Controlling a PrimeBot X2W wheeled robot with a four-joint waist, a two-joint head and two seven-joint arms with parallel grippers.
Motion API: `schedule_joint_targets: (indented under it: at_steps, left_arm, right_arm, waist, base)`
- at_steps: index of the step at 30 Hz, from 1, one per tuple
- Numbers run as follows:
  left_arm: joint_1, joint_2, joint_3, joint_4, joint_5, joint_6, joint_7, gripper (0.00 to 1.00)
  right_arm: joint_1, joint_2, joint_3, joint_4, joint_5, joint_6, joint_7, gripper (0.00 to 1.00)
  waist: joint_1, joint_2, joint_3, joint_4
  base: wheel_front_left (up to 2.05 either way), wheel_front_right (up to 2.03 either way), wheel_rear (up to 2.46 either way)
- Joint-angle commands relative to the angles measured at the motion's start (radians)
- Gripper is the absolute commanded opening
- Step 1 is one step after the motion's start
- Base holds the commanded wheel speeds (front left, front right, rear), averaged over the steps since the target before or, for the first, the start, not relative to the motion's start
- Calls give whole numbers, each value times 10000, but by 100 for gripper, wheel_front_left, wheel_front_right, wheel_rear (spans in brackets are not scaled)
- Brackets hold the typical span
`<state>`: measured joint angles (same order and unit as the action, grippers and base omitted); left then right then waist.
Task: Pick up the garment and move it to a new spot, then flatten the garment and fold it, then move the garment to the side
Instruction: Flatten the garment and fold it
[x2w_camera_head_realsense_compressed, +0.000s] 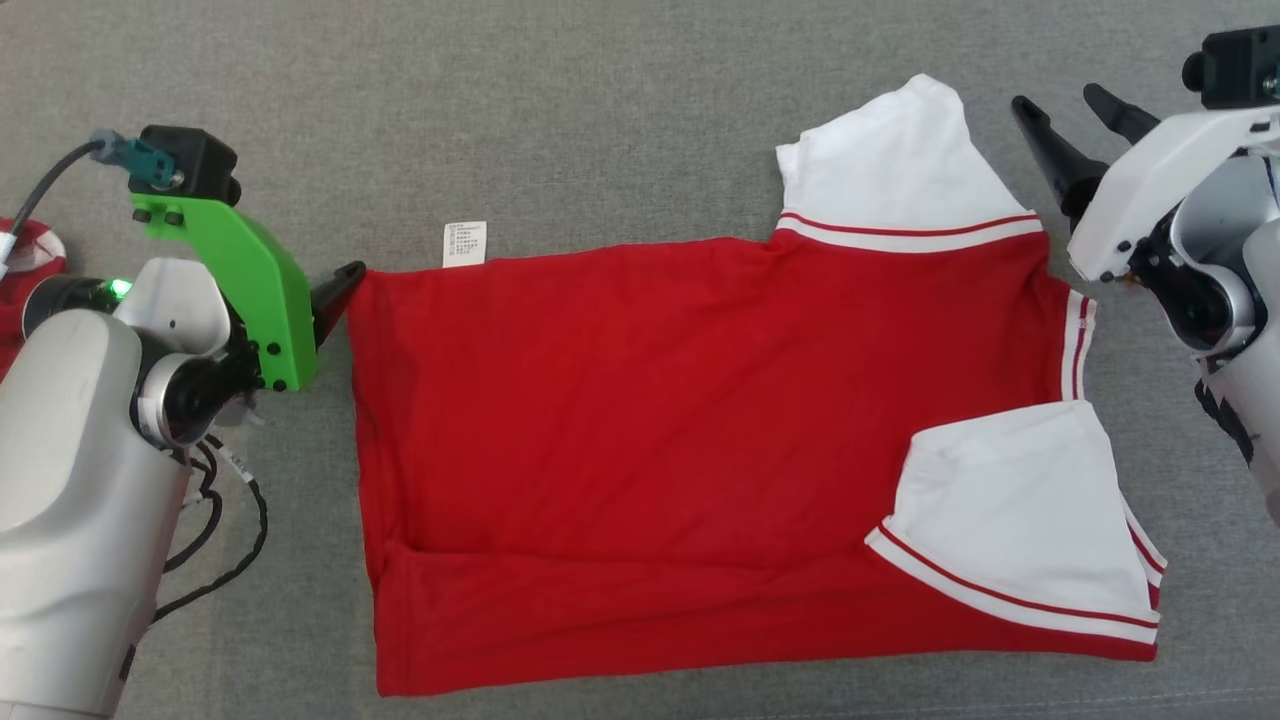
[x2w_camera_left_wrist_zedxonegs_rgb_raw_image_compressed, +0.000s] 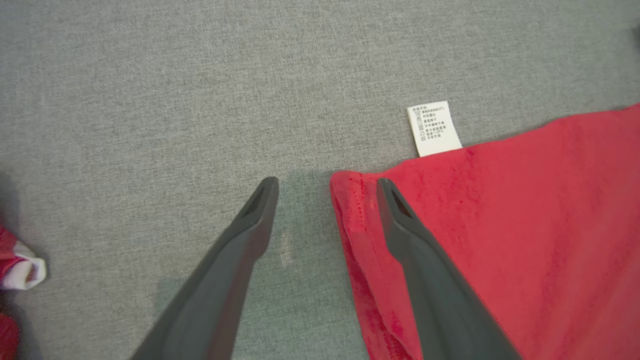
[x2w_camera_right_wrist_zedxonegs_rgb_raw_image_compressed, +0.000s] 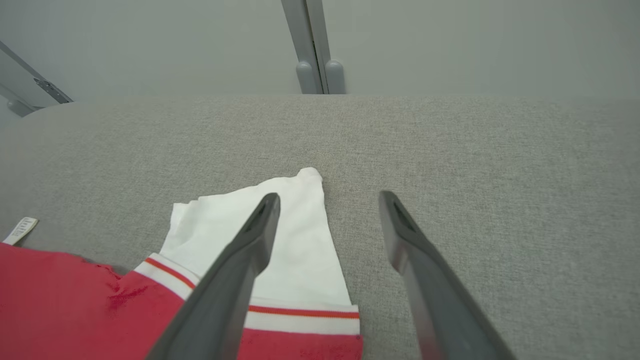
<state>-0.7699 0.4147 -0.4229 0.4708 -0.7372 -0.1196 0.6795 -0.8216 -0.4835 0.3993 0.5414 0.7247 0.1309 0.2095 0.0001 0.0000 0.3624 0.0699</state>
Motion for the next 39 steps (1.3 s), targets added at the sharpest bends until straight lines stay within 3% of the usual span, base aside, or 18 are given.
schedule_joint_targets:
  at_steps: [1,10,19,30,33,34,36,37,39]
  left_arm:
    - [-272,-99,-67,163,-110,-38,109,100]
    - [-1040,-402,-713,561,-762,-123,733,100]
    - [-1428,-360,-1438,385,-1271,-124,839,100]
    - [-1939,-351,-2111,764,-1703,-122,696,100]
    - [-2027,-320,-2286,857,-1815,-122,655,100]
    - [-2056,-316,-2337,886,-1859,-122,630,91]
    - [-2086,-289,-2479,963,-1993,-122,641,24]
    - [-2095,-258,-2531,991,-2064,-122,576,0]
    - [-2127,-152,-2617,1034,-2147,-122,424,0]
  right_arm:
    - [-359,-30,260,260,167,-3,-4,100]
    - [-2151,-111,1935,2147,1002,-3,173,100]
    - [-3207,-75,3038,3485,1689,-5,782,100]
    - [-3438,-62,4475,3128,2691,15,1392,98]
    - [-3509,-146,4934,2839,3025,15,1402,19]
    - [-3532,-178,5030,2758,3130,15,1330,0]
    - [-3626,-296,5242,2627,3307,9,1055,0]
    - [-3710,-370,5330,2589,3374,0,838,0]
    - [-3848,-489,5457,2573,3461,0,291,0]
  waist:
    - [-1,0,504,349]
    - [-1,0,1082,820]
    - [-1,0,1458,1123]
    - [-1,0,1617,1065]
    - [-1,0,1651,1020]
    - [-1,0,1660,1013]
    - [-1,0,1654,998]
    - [-1,0,1633,990]
    - [-1,0,1555,981]
  base:
    - [0,0,0]
    - [0,0,0]
    - [0,0,0]
    - [0,0,0]
    - [0,0,0]
    - [0,0,0]
    - [0,0,0]
    - [0,0,0]
    - [0,0,0]
